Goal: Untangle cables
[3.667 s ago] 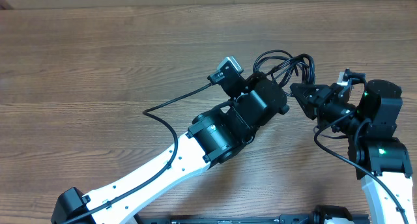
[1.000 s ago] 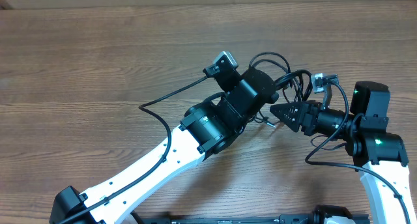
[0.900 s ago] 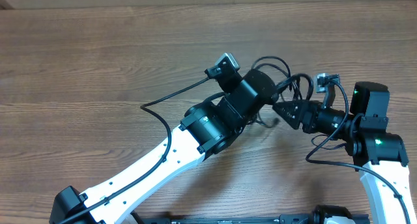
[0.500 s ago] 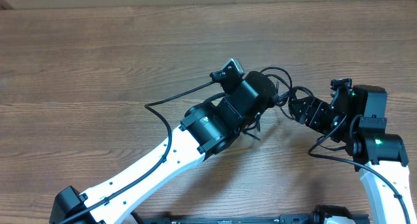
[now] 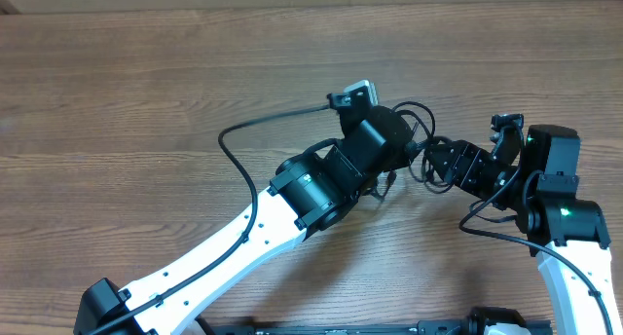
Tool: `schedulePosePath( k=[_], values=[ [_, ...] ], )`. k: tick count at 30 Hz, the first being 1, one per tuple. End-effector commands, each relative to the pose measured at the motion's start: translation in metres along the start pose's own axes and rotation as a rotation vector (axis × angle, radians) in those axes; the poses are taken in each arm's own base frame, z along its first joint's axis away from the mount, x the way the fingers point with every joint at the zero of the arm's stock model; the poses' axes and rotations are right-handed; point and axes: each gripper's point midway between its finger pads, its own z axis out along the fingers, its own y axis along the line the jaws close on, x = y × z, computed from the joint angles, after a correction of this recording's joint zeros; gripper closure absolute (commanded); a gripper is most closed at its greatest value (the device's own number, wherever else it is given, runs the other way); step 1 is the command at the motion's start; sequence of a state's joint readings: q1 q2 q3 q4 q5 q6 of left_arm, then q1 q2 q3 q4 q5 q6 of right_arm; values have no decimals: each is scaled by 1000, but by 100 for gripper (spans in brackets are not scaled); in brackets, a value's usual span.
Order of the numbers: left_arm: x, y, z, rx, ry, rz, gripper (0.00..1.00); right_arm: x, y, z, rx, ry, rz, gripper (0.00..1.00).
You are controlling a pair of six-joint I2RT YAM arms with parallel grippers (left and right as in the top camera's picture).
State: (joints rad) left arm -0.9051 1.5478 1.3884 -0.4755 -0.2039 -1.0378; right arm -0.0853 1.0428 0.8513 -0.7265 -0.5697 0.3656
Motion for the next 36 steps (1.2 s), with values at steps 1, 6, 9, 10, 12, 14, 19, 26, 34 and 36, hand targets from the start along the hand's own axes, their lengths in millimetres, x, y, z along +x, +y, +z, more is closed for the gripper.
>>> schedulePosePath(
  k=[1, 6, 9, 10, 12, 14, 19, 26, 34, 36],
  values=[
    [-2, -11, -7, 39, 4, 234, 96, 0, 19, -6, -95, 9, -16, 32],
    [5, -12, -7, 57, 36, 367, 96, 1, 29, -12, -137, -1, -38, 32],
    [9, -12, -7, 65, 56, 398, 96, 0, 33, -17, -143, -17, -51, 32],
    [10, -12, -7, 71, 64, 406, 96, 0, 34, -18, -146, -22, -56, 32],
    [13, -14, -8, 82, 76, 415, 96, 0, 36, -21, -149, -32, -63, 32],
    [14, -15, -8, 85, 77, 420, 96, -1, 37, -23, -146, -42, -69, 32],
    [21, -19, -9, 122, 108, 476, 96, -1, 38, -25, -149, -49, -78, 32],
    [27, -23, -10, 152, 137, 485, 96, -3, 32, -24, -115, -60, -76, 33],
    [31, -26, -12, 174, 158, 485, 96, -3, 8, -23, 13, -76, -96, 32],
    [31, -27, -12, 177, 156, 484, 96, -4, 6, -23, 28, -81, -94, 31]
  ],
)
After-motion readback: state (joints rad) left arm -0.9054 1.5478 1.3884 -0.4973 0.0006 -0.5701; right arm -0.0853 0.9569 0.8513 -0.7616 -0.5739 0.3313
